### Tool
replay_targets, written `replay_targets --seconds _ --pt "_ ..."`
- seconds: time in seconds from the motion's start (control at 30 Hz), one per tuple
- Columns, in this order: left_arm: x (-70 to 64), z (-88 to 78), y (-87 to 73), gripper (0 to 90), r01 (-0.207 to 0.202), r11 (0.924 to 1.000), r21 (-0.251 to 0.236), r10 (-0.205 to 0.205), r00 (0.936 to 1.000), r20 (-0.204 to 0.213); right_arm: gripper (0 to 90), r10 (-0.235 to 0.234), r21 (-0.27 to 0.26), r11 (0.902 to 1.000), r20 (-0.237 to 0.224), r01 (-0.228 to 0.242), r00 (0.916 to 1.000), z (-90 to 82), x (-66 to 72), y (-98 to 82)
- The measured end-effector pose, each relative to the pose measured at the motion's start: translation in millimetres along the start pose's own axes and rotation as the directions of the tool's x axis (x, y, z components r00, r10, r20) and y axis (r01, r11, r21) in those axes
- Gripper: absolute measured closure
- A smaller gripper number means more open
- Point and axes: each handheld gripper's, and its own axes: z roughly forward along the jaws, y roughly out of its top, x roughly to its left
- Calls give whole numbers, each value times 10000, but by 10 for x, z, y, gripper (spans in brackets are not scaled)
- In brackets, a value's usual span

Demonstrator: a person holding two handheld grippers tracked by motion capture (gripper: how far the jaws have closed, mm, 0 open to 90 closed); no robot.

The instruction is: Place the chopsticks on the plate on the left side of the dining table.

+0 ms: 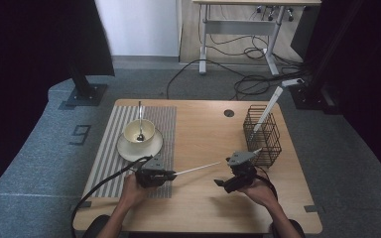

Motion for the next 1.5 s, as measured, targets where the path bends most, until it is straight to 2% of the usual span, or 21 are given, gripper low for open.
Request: replay_targets --seconds 0.27,0.5,0.7,0.87,0.97,1.17,1.23,1.5 --pt "80 -109 -73 831 656 9970 -422 -677 9965 -499 11 370 -241 9990 157 -366 9992 -20 28 -119" --pt "183 -231 -174 830 1332 9877 -822 -1406 9858 -919 20 697 -134 9975 235 -694 9973 -15 26 -274" --pt "272 -307 -264 831 1843 9784 -940 -1961 9709 -1375 37 963 -13 9954 325 -963 9948 -23 -2 -407" --pt "350 -379 -352 830 2227 9691 -1058 -2385 9555 -1737 63 1025 223 9944 378 -1034 9940 -21 -8 -493" --pt "391 -435 -409 831 2377 9645 -1150 -2564 9474 -1917 66 1065 317 9937 363 -1076 9937 -13 -8 -535" --pt "460 -530 -509 831 2591 9572 -1290 -2827 9323 -2258 35 1248 605 9898 645 -1287 9901 7 -18 -610" --pt "483 -562 -542 830 2686 9539 -1336 -2941 9254 -2392 28 1285 706 9885 723 -1336 9891 18 -22 -633" --pt "558 -633 -655 830 3057 9430 -1313 -3308 9039 -2713 19 1217 1130 9851 719 -1293 9900 58 -22 -699"
